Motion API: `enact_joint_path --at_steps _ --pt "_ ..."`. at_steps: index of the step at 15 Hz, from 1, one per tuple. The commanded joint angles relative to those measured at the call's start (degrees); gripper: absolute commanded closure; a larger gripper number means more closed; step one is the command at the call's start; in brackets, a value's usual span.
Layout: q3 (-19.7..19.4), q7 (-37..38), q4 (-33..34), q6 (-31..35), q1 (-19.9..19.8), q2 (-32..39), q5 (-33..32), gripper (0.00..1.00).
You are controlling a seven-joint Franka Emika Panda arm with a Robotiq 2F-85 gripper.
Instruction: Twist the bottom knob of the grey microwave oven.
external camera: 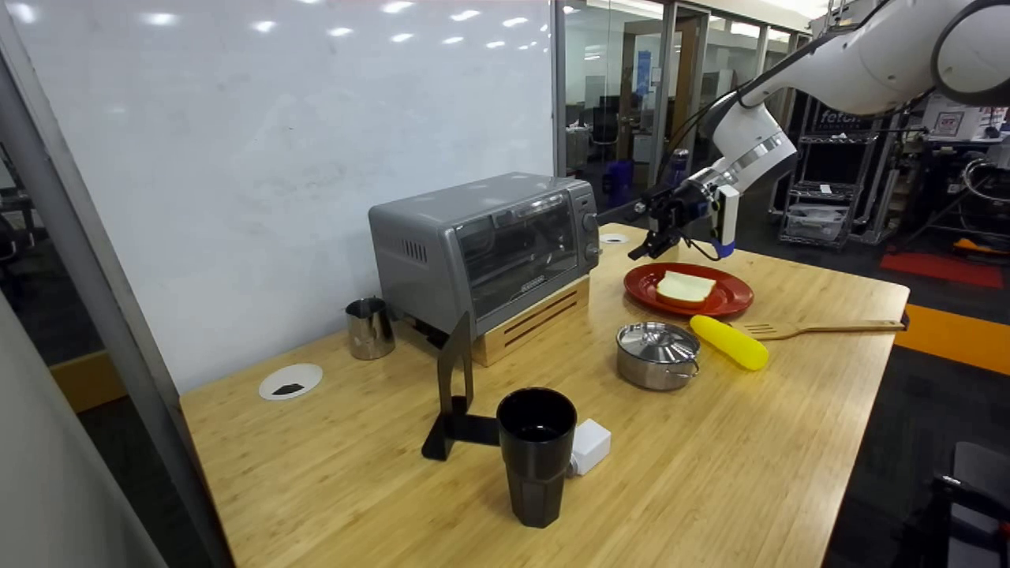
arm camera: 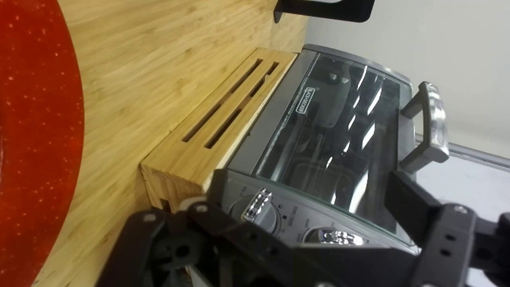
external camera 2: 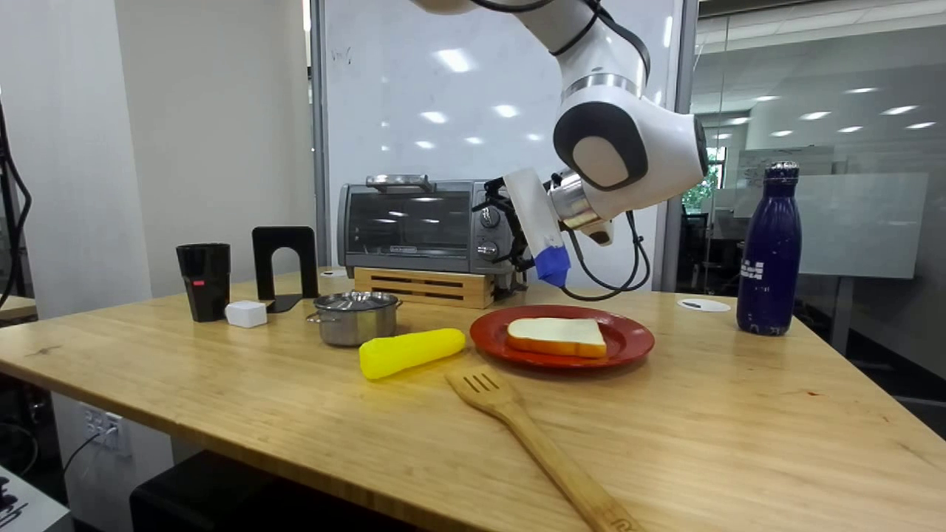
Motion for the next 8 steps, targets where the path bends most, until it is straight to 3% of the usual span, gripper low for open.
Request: enact_joint_path --at_steps 1,8 --pt "2.5 -1.24 0.2 3.14 -0.17 1.99 2.3 0.0" --pt "4.25 -4.06 0.6 7.7 1.01 3.82 6.35 0.0"
